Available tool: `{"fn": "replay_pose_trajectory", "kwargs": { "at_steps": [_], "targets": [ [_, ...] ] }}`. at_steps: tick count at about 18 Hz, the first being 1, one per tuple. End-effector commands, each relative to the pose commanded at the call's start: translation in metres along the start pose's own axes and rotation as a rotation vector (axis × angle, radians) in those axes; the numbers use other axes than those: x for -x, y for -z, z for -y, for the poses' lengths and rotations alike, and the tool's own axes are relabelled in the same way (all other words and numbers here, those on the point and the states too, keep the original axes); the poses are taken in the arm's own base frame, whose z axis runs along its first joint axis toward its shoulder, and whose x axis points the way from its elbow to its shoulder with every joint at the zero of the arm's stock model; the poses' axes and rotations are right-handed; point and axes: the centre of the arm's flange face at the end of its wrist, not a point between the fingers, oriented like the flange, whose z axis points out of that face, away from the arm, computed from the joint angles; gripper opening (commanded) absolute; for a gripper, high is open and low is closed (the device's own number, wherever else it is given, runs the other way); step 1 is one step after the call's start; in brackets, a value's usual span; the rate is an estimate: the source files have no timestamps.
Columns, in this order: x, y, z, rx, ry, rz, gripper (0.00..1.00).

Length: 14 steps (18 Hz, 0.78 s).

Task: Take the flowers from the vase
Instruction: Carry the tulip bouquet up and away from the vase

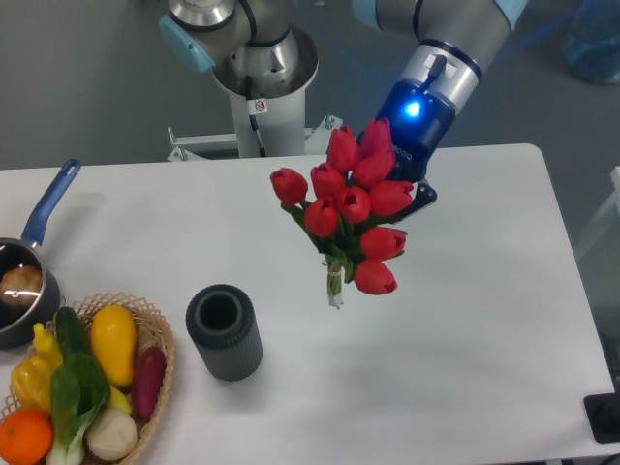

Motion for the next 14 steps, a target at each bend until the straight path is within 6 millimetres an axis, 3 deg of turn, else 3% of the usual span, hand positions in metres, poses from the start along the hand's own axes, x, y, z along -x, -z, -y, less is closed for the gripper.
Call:
{"fn": "replay_pose_trajectory", "kwargs": {
  "at_steps": [14],
  "targets": [
    [0.0066,-0.003,-0.009,0.107,-0.051,0.033,0.31]
  ]
}}
